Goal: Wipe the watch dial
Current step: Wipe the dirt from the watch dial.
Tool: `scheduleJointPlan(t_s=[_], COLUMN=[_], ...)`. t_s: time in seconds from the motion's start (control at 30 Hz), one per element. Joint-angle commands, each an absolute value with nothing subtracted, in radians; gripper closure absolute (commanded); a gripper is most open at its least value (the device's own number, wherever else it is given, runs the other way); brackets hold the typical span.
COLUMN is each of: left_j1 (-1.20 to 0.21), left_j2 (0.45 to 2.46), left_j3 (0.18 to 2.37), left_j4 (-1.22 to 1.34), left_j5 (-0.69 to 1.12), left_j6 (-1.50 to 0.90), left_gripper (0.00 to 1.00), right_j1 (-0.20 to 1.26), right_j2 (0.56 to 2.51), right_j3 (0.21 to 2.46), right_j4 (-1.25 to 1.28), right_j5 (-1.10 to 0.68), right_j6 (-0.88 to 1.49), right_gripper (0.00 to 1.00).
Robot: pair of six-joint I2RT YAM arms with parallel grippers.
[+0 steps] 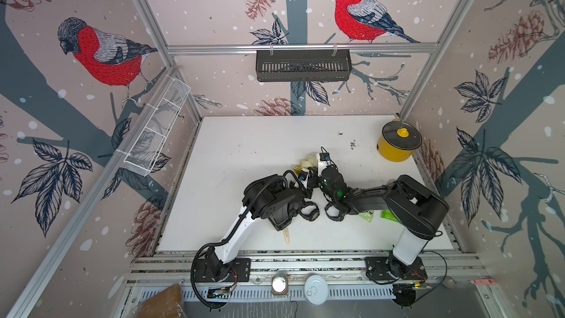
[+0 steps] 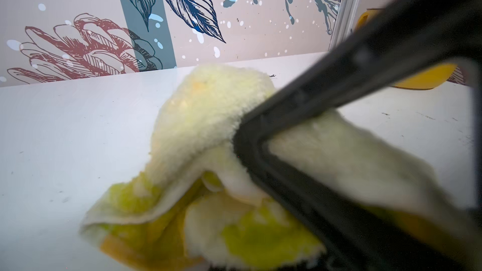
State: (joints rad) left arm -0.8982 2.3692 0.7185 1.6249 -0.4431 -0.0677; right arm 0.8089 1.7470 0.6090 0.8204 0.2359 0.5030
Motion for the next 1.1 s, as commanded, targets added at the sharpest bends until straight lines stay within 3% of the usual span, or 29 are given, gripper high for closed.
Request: scheduleJointPlan(t_s=[0.0, 0.17, 0.37, 0.8, 1.07], left_j1=[-0.893, -0.892, -0.892, -0.892, -0.892], left_j2=[2.407, 2.407, 2.409, 2.407, 2.406], left_j3=[0.697, 0.696, 0.696, 0.696, 0.700], left_j4=[1.783, 1.786, 1.789, 1.782, 1.774], left_j5=[-0.443, -0.438, -0.439, -0.439, -0.445], left_j6=[-0.132, -0.127, -0.129, -0.126, -0.129], left_gripper=[1.00, 1.00, 1.00, 1.00, 1.00], right_j1=[0.836, 0.836, 0.804, 0.739, 0.715], right_j2=[1.704, 1.517, 1.363, 1.634, 1.559], right_j3=[0.516, 0.442, 0.515, 0.644, 0.476], right_j4=[0.670, 0.551, 0.477, 0.570, 0.595], right_j5=[0.230, 0.271, 0.289, 0.152, 0.115], right_j6=[0.557, 0.538, 0.453, 0.443, 0.455], right_gripper=[0.95, 0.95, 0.94, 0.95, 0.94])
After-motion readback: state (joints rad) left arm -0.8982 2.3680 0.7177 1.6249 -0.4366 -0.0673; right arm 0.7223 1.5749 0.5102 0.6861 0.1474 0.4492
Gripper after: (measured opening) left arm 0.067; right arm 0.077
